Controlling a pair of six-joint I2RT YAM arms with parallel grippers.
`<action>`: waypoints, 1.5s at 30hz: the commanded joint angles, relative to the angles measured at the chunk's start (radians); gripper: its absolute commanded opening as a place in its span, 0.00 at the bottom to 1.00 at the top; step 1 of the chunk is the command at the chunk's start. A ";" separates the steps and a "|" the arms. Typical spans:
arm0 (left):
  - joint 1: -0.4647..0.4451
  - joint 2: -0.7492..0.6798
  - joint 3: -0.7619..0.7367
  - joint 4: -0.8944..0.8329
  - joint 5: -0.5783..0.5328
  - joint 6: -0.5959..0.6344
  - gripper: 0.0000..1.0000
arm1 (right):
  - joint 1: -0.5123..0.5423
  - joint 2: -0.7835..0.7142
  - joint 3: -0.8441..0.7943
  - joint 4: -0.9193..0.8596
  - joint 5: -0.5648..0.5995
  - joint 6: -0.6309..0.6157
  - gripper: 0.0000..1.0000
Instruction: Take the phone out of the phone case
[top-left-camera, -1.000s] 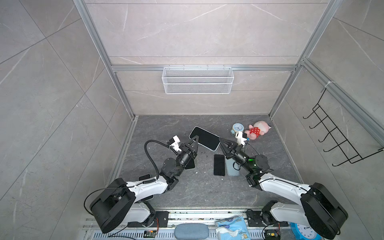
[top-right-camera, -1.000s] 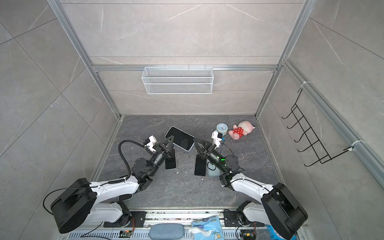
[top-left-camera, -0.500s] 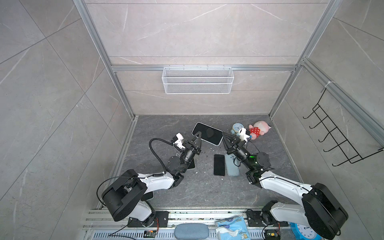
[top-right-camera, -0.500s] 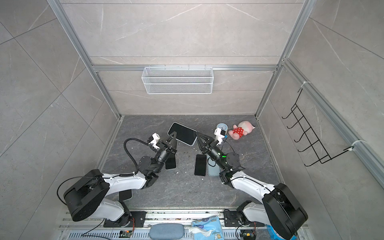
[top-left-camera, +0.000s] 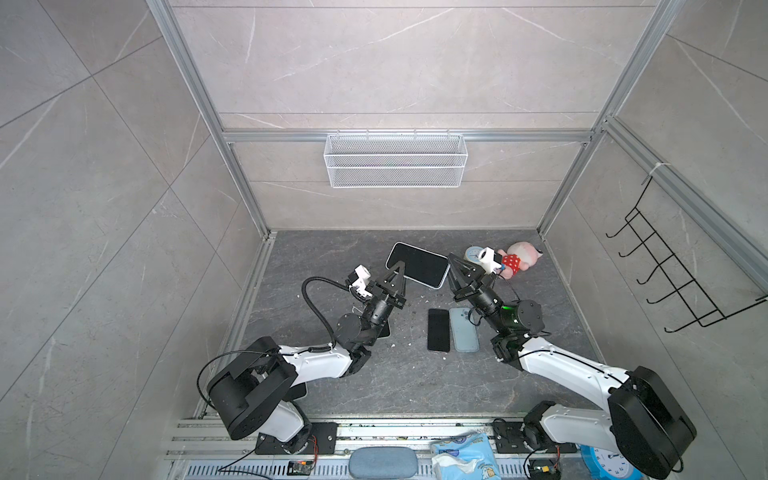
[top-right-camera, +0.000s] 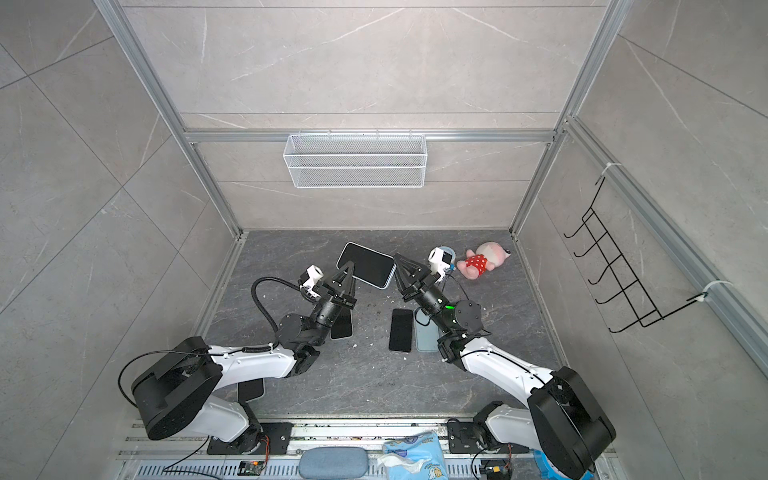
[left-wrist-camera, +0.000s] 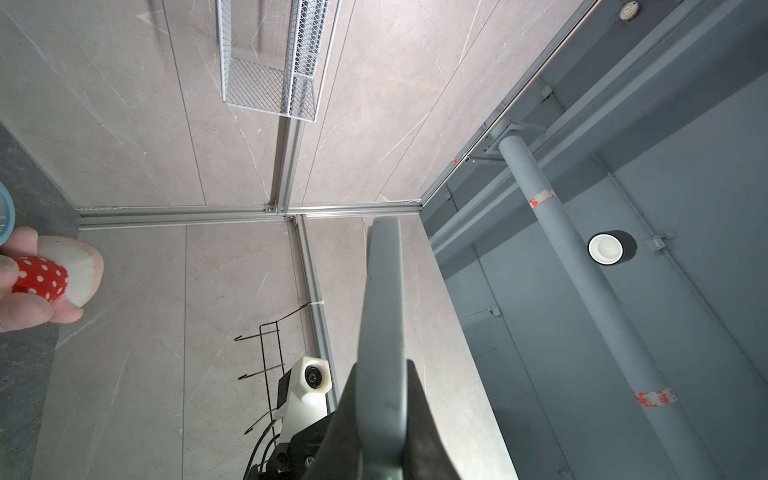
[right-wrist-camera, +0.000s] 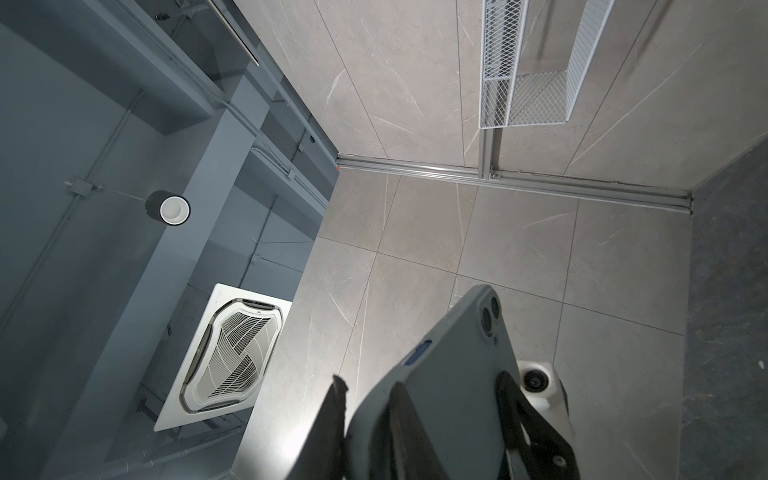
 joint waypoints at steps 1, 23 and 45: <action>-0.034 0.038 -0.004 -0.122 0.084 0.046 0.00 | 0.007 -0.042 0.077 0.175 0.007 0.023 0.16; -0.093 0.038 0.137 -0.120 0.064 0.136 0.00 | 0.007 -0.052 -0.021 0.177 0.194 0.143 0.10; -0.102 -0.014 0.153 -0.122 0.007 0.136 0.00 | -0.065 -0.151 -0.291 0.131 0.207 0.131 0.45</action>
